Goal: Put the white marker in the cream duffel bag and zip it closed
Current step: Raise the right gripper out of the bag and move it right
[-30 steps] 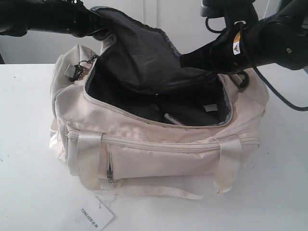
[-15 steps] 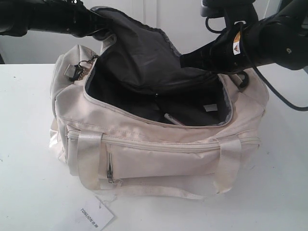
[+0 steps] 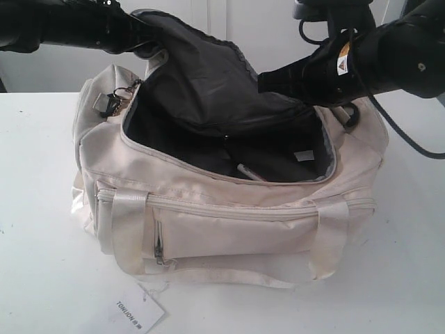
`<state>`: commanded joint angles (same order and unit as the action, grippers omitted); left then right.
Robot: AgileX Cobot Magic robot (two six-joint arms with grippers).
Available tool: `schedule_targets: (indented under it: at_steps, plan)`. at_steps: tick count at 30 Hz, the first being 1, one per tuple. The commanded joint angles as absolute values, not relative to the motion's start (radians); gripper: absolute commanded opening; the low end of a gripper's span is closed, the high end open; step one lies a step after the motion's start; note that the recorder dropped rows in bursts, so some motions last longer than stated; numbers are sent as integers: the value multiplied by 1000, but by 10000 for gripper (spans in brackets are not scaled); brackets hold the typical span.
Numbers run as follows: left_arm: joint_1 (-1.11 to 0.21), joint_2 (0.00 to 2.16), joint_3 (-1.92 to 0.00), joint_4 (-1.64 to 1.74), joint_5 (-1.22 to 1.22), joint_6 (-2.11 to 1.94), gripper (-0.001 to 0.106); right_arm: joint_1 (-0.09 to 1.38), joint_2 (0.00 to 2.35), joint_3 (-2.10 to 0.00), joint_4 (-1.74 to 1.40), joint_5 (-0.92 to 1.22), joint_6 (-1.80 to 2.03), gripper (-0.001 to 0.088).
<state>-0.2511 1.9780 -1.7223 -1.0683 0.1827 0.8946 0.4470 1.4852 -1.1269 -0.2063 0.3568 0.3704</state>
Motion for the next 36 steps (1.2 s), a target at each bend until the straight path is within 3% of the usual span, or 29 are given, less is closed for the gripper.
schedule_targets:
  at_steps: [6,14,21,28,36]
  plan:
    - [-251,1978,-1722,-1068,183,895,0,447,1475,-1131,34,412,78,0]
    - [-251,1978,-1722,-1068,183,895,0,418,1473,-1188,55,590,-7,0]
    - [-251,1978,-1722,-1068,183,895,0,276,1455,-1188,148,635,-46,0]
    - [-251,1978,-1722,-1068,183,895,0,14,1425,-1186,430,721,-235,0]
    - [-251,1978,-1722,-1068,183,895,0,-41,1417,-1186,446,726,-249,0]
